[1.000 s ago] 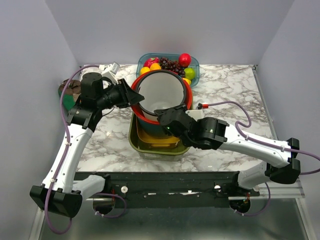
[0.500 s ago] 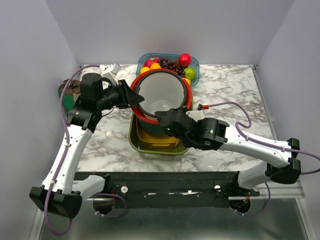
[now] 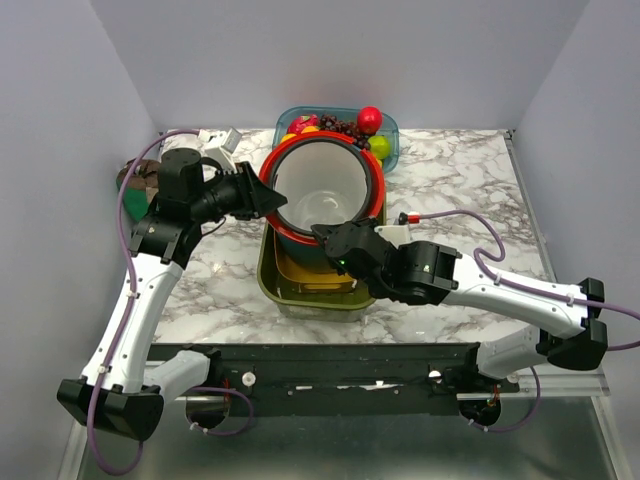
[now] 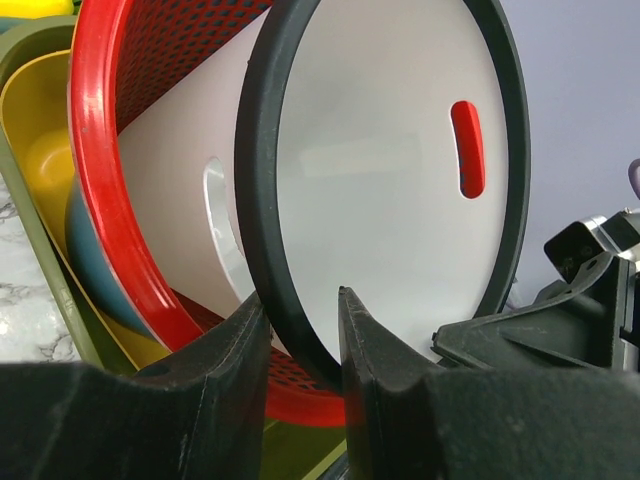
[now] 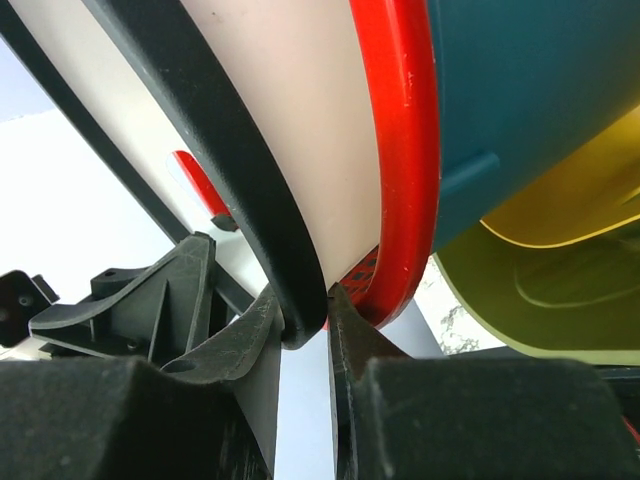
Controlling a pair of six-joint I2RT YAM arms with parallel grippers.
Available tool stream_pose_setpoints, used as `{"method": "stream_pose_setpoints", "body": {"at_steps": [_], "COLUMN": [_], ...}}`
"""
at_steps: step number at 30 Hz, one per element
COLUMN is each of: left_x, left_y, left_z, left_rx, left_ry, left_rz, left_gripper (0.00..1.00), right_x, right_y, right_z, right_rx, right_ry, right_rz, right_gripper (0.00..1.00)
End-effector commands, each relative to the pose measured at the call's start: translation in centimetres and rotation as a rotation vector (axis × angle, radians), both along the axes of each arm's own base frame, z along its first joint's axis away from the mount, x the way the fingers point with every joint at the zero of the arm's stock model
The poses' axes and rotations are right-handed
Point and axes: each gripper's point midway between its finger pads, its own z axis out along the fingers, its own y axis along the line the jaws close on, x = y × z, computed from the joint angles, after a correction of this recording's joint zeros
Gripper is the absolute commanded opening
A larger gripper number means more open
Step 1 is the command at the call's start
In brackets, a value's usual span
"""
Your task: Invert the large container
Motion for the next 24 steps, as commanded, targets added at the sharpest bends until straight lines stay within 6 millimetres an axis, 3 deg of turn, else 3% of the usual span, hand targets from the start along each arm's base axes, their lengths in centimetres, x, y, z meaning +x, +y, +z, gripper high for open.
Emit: {"method": "stream_pose_setpoints", "body": {"at_steps": [1, 7, 10, 14, 19, 24], "left_x": [-2.4, -2.2, -2.1, -2.2, -2.1, -3.2], "left_y": [-0.4, -0.1, 0.0, 0.1, 0.6, 1.2], "left_z": [2.4, 3.3, 3.7, 4.6, 5.3, 7.7], "left_rx": [0.006, 0.004, 0.000, -0.012, -0.008, -0.021], "left_ry": [-0.110, -0.140, -0.156, -0.174, -0.194, -0.267], "left_rz": [-0.093, -0.068, -0.051, -0.039, -0.004, 0.020], "left_gripper": [0.19, 0.45, 0.63, 0.73, 0.76, 0.77], "right_x": [2.9, 3.0, 2.9, 3.0, 3.1, 2.8], "right_y": [-2.7, -3.2, -3.6, -4.0, -3.7, -3.9], "right_z": [2.5, 5.4, 5.5, 5.5, 6.0, 6.9], "right_rx": [0.236, 0.213, 0.190, 0.169, 0.143, 0.124], "right_ry": [-0.055, -0.170, -0.192, -0.210, -0.235, -0.264], "right_rz": [-0.262, -0.218, -0.214, -0.221, -0.204, -0.179], "right_gripper": [0.01, 0.01, 0.01, 0.01, 0.01, 0.01]}}
